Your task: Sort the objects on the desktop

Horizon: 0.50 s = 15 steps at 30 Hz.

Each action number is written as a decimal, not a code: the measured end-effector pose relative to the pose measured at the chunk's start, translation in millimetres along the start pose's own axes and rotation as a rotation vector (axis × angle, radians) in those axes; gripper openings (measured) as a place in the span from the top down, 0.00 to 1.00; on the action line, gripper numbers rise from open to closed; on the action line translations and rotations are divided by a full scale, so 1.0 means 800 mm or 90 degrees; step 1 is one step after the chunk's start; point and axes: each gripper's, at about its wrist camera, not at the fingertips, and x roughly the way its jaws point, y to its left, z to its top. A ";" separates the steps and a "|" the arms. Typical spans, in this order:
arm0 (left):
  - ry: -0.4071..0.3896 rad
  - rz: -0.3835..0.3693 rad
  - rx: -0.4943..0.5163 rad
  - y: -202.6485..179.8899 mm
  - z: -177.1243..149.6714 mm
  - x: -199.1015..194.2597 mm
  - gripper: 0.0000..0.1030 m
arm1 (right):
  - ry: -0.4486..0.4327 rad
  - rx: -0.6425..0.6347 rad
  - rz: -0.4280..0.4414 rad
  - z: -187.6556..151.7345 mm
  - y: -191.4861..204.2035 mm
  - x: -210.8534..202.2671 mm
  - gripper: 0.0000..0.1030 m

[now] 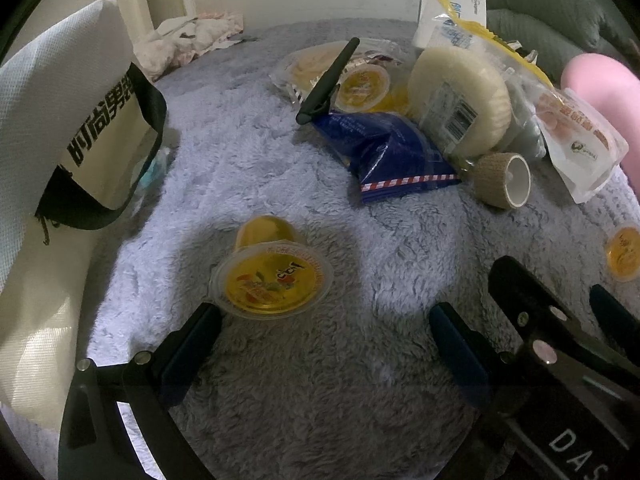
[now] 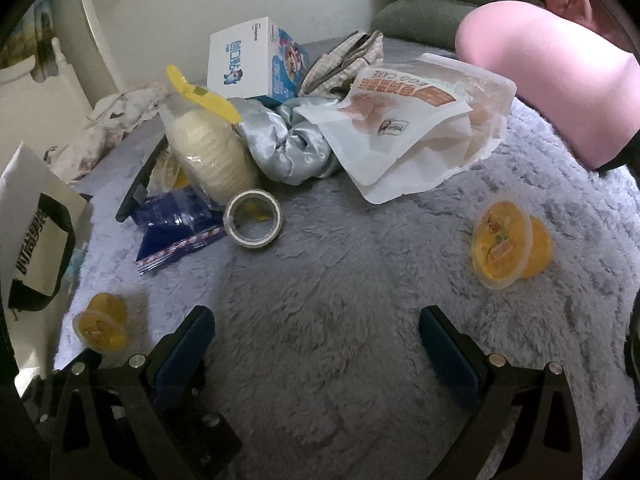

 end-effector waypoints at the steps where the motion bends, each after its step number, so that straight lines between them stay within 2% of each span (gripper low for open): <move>1: 0.000 0.000 0.000 -0.001 0.001 0.000 0.00 | 0.000 0.000 0.001 0.000 0.000 0.000 0.00; 5: 0.003 -0.008 -0.006 -0.002 0.004 0.001 0.00 | 0.023 -0.015 -0.004 0.003 0.005 0.003 0.00; 8: 0.007 -0.031 -0.024 0.003 0.010 0.003 0.00 | 0.134 -0.064 0.007 0.016 0.008 0.002 0.02; 9: 0.007 -0.031 -0.024 0.002 0.011 0.003 0.00 | 0.158 -0.068 0.018 0.021 0.007 -0.003 0.09; 11: 0.007 -0.027 -0.021 -0.002 0.013 0.004 0.00 | 0.153 -0.052 0.037 0.033 -0.002 -0.033 0.11; 15: 0.007 -0.028 -0.022 -0.006 0.018 0.005 0.00 | 0.092 -0.009 0.024 0.061 -0.021 -0.110 0.11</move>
